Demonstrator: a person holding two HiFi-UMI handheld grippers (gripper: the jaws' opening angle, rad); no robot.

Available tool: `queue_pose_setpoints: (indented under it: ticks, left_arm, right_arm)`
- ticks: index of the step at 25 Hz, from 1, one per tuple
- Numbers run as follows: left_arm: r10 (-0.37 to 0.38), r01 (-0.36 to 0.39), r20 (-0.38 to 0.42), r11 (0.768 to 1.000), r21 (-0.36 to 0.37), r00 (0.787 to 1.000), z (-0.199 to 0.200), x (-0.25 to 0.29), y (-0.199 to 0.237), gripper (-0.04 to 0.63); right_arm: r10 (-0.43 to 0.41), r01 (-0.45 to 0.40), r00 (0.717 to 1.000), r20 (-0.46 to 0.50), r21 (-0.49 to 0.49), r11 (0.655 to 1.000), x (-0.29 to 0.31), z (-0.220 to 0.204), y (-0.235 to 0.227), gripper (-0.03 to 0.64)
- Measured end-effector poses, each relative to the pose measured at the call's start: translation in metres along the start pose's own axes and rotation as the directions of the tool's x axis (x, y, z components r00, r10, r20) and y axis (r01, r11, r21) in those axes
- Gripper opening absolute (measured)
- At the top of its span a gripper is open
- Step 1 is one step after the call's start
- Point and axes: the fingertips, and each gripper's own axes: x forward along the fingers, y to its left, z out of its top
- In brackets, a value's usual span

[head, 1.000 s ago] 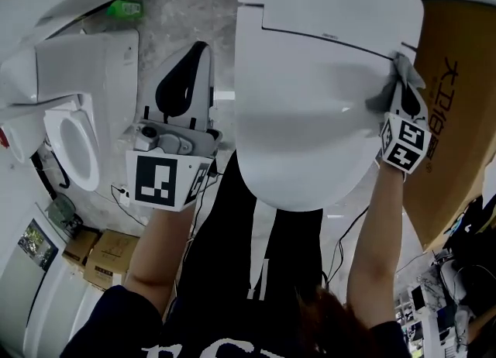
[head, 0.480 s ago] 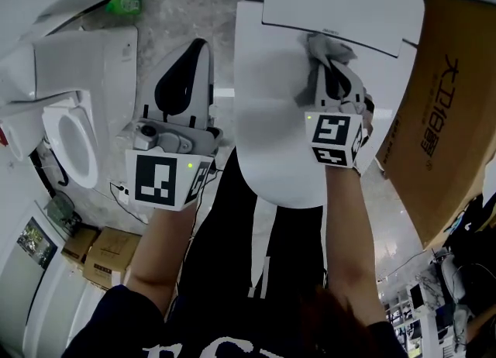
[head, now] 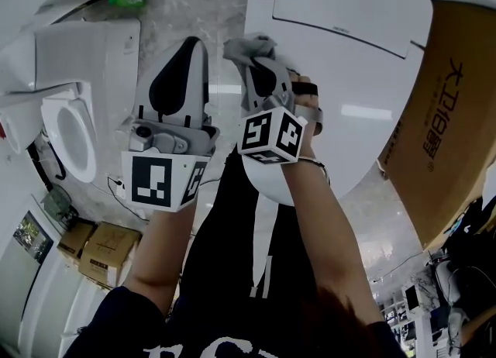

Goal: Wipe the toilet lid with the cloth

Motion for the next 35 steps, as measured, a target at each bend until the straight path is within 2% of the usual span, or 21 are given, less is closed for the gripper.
queue_pose_setpoints:
  ticks: [4,7,10,14,18,20,22,24,26,30,35]
  left_arm:
    - [-0.007,0.007,-0.006,1.0,-0.001,1.0,-0.003,-0.003,-0.004,0.021]
    - [-0.011,0.011,-0.005,1.0,-0.002,1.0,-0.003,-0.005,-0.005,0.021]
    - [-0.013,0.013,-0.003,1.0,-0.003,1.0,-0.004,-0.006,-0.007,0.021]
    - [-0.021,0.021,0.001,1.0,-0.001,1.0,-0.003,-0.007,-0.012,0.021]
    - [-0.025,0.025,0.004,1.0,0.0,1.0,-0.004,-0.01,-0.016,0.021]
    - [-0.026,0.026,0.004,1.0,-0.002,1.0,-0.006,-0.011,-0.02,0.021]
    - [-0.027,0.027,0.001,1.0,-0.006,1.0,-0.007,-0.013,-0.023,0.021]
    - [-0.031,0.031,-0.001,1.0,-0.008,1.0,-0.008,-0.015,-0.027,0.021]
    - [-0.034,0.034,-0.002,0.999,-0.008,0.999,-0.009,-0.015,-0.031,0.021]
    - [-0.03,0.03,0.004,1.0,-0.007,1.0,-0.007,-0.017,-0.032,0.021]
    - [-0.027,0.027,0.003,1.0,-0.001,1.0,-0.006,-0.021,-0.031,0.021]
  right_arm:
    - [0.003,-0.003,1.0,0.013,-0.012,1.0,-0.017,-0.022,-0.007,0.025]
    - [-0.075,0.076,0.997,-0.014,0.069,0.995,-0.043,-0.057,-0.037,0.025]
    - [-0.184,0.193,0.98,-0.076,0.139,0.971,-0.075,-0.101,-0.079,0.025]
    - [-0.325,0.365,0.925,-0.195,0.226,0.903,-0.124,-0.17,-0.138,0.025]
    - [-0.434,0.516,0.851,-0.296,0.312,0.798,-0.169,-0.231,-0.184,0.025]
    - [-0.463,0.558,0.825,-0.323,0.339,0.758,-0.183,-0.248,-0.193,0.025]
    - [-0.471,0.572,0.815,-0.336,0.343,0.745,-0.188,-0.253,-0.191,0.025]
    - [-0.47,0.572,0.815,-0.337,0.345,0.744,-0.187,-0.251,-0.184,0.025]
    - [-0.46,0.552,0.829,-0.318,0.336,0.763,-0.181,-0.241,-0.173,0.024]
    - [-0.389,0.448,0.891,-0.237,0.303,0.841,-0.147,-0.193,-0.134,0.023]
    - [-0.284,0.306,0.951,-0.12,0.259,0.916,-0.096,-0.125,-0.082,0.025]
